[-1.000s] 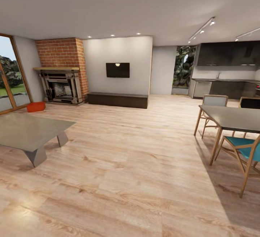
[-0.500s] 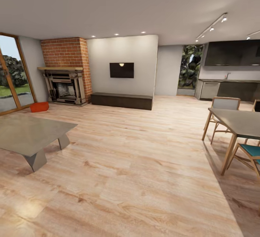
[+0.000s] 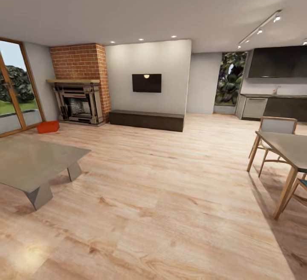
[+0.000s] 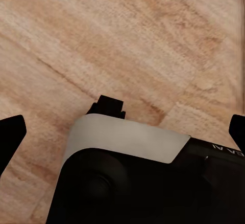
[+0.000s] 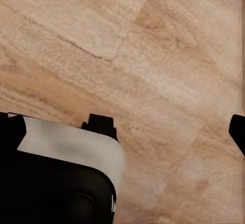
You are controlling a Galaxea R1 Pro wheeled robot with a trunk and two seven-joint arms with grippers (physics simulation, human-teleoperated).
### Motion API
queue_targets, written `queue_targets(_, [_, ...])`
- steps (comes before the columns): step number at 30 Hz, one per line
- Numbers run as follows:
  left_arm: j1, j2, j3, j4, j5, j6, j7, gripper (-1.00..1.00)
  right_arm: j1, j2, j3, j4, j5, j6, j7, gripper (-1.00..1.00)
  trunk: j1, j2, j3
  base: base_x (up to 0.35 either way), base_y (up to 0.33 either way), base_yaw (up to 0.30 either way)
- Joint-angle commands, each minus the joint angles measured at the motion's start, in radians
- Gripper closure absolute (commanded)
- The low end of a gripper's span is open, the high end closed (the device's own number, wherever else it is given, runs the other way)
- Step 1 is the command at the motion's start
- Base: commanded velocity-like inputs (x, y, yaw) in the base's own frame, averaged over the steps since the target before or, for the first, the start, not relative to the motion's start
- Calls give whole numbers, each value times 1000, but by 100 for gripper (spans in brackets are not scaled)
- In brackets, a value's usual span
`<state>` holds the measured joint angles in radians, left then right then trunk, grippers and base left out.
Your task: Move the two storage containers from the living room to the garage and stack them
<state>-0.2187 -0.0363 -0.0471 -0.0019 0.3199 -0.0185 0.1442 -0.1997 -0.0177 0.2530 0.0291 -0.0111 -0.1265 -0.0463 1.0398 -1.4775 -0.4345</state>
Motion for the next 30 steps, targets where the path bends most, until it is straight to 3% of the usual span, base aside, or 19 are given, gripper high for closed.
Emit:
queue_targets(1, [0,0,-5,0,7,-2,3,-100,-1,0,6,3,-1,-6,-3,-100,1,0,-1,326,0,1])
queue_targets(30, [0,0,-5,0,7,-3,3,-100,-1,-2,9,3,8,-7,-1,-100,1,0,-1,326,0,0])
